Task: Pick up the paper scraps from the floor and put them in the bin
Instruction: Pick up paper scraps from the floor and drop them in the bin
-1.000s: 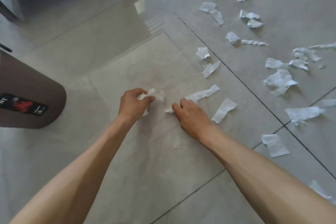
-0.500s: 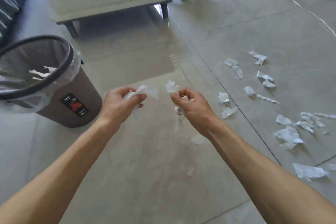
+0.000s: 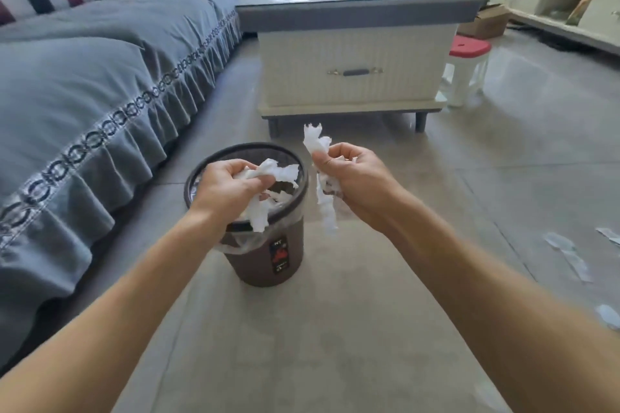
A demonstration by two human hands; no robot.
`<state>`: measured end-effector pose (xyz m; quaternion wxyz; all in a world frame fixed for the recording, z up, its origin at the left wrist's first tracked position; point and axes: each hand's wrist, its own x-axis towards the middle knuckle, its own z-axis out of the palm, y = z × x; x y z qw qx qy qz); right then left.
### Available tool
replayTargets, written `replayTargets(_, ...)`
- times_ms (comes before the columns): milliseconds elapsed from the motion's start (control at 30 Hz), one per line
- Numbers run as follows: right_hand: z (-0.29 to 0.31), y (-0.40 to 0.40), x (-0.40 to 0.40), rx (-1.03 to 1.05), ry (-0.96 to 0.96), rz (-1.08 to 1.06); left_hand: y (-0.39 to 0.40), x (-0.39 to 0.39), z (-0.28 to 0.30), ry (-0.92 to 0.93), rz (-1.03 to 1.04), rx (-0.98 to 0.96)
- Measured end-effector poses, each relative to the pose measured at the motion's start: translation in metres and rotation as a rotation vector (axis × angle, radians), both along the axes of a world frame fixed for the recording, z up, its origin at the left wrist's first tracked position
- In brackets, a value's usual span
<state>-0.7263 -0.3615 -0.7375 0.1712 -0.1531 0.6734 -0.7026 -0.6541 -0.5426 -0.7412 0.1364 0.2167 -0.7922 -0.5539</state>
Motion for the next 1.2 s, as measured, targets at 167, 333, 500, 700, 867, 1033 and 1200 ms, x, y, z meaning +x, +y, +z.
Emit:
replayTargets(167, 0.009, -0.075, -0.011, -0.035, -0.057, 0.026, -0.048, -0.02, -0.004, -0.019, 0.08, 0.009)
replayTargets(333, 0.012, -0.132, -0.026, -0.066, -0.07, 0.002, -0.074, -0.046, -0.007, 0.031, 0.102, -0.013)
replayTargets(500, -0.025, -0.141, -0.041, 0.689, 0.24, 0.082, -0.091, -0.06, -0.03, -0.252, -0.115, -0.278)
replayTargets(700, -0.038, -0.131, -0.039, 0.757, 0.399, 0.157, -0.096, -0.053, -0.047, -0.257, -0.143, -0.393)
replayTargets(867, -0.041, -0.113, -0.037, 0.634, 0.435, 0.072, -0.085, -0.04, -0.047, -0.084, -0.072, -0.485)
replayTargets(1033, -0.042, -0.104, -0.033, 0.721, 0.478, 0.048, -0.077, -0.032, -0.041, -0.06, -0.11, -0.515)
replayTargets(1200, -0.035, -0.117, -0.034, 0.998, 0.559, -0.105, -0.071, -0.025, -0.038, -0.059, -0.046, -0.417)
